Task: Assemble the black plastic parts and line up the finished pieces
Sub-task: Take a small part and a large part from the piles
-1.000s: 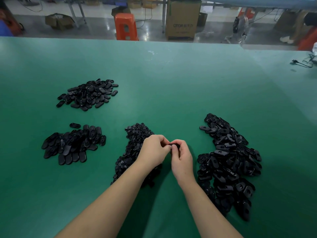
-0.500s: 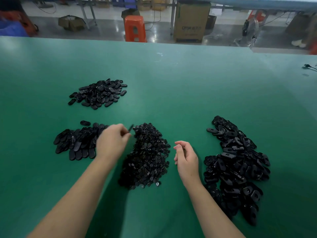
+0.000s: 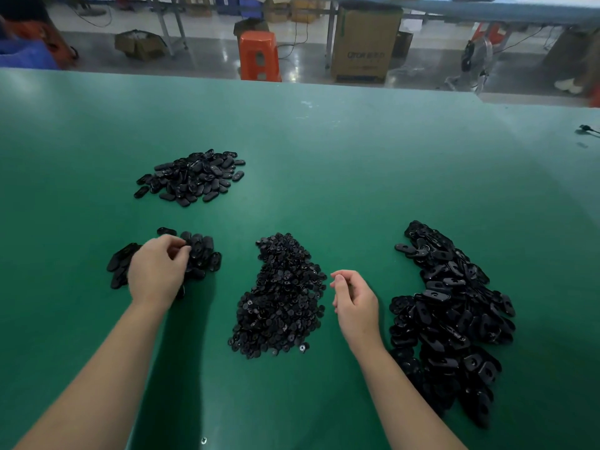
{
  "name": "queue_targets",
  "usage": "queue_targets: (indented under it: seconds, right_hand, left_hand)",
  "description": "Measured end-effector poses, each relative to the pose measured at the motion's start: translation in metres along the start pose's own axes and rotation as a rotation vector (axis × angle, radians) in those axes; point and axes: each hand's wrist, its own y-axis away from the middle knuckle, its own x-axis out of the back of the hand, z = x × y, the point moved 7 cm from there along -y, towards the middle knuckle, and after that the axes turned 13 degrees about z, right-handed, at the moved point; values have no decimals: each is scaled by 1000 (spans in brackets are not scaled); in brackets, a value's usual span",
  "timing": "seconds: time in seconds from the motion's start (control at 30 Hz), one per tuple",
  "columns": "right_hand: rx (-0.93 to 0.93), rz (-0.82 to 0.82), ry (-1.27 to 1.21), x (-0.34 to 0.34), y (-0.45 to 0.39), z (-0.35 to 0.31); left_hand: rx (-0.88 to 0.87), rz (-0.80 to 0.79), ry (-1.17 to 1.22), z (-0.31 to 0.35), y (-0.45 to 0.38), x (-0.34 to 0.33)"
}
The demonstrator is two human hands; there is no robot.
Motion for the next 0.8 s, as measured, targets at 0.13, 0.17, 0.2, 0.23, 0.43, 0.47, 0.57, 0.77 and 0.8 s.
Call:
queue_targets:
  seconds: [0.13,0.17,0.2,0.23,0.43,0.47,0.57,0.77,0.8]
  right_hand:
    - [11,7,24,0,1,0]
    - [15,10,31,0,1,-1]
    - [18,12,39,0,1,-1]
    - [20,11,47,0,1,-1]
    - [41,6,89,-1,2,-4]
    - [48,0,106,-2,3,-5]
    - [72,-51,185,-7,5,-9]
    - [241,-196,483,-4,-12,-31]
    - [327,-196,612,1,-21,-36]
  left_hand:
    - [-161,-146,139,40,35,-30]
    - [-172,-168,140,47,43,-38]
    - [-168,-182,136,53,50,-46]
    - [-151,-190,136,56,56,-52]
    - [-127,-137,86,57,61,-65]
    - [-135,-129,78,57,61,-65]
    - [-152,-100,56,57,63,-66]
    - [-193,-63,66,61,66,-62]
    - [-206,-64,73,63,66,-62]
